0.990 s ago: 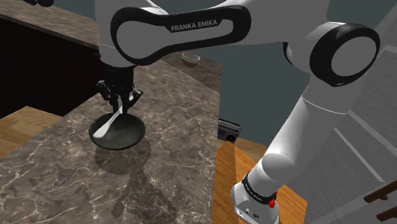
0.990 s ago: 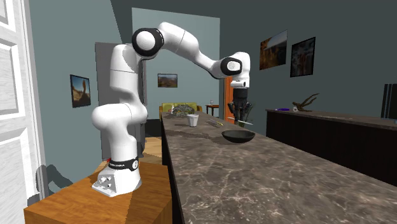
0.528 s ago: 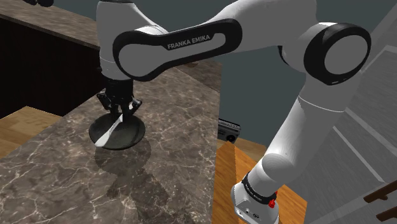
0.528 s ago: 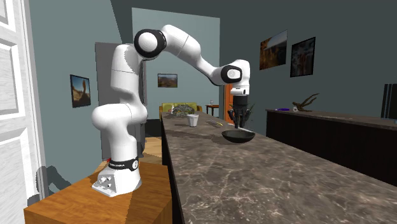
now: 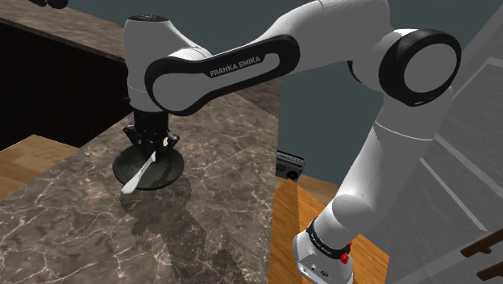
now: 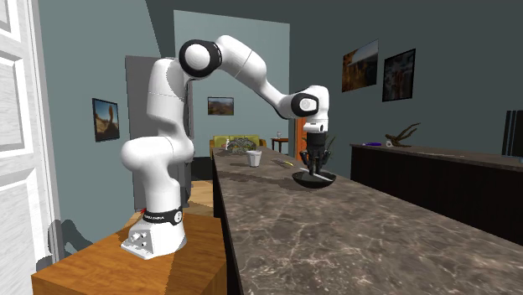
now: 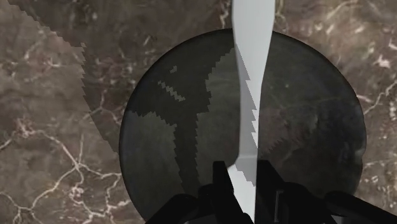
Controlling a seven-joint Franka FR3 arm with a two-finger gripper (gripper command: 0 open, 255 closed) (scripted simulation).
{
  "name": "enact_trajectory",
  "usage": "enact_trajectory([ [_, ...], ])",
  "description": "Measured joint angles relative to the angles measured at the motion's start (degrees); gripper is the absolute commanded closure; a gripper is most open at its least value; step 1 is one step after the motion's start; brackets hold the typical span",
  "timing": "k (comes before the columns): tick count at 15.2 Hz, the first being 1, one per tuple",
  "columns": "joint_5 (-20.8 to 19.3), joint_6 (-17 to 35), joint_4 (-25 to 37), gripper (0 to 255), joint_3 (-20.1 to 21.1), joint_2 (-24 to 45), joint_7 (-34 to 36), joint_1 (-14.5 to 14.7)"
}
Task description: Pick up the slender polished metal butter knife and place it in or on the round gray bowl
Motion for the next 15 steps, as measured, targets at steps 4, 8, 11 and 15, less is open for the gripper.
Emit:
enact_trajectory([
  [4,-0.02,0.06,-0.04,0,-0.01,0.02,0.01,0.0],
  [8,-0.03,0.06,-0.04,0,-0.01,0.03,0.01,0.0],
  [11,0.98,-2.05,1.24,0,0.26,-1.18,-0.67,-0.29],
  [15,2.36,-6.19,4.2,0,0.58,-2.8,-1.58,-0.6],
])
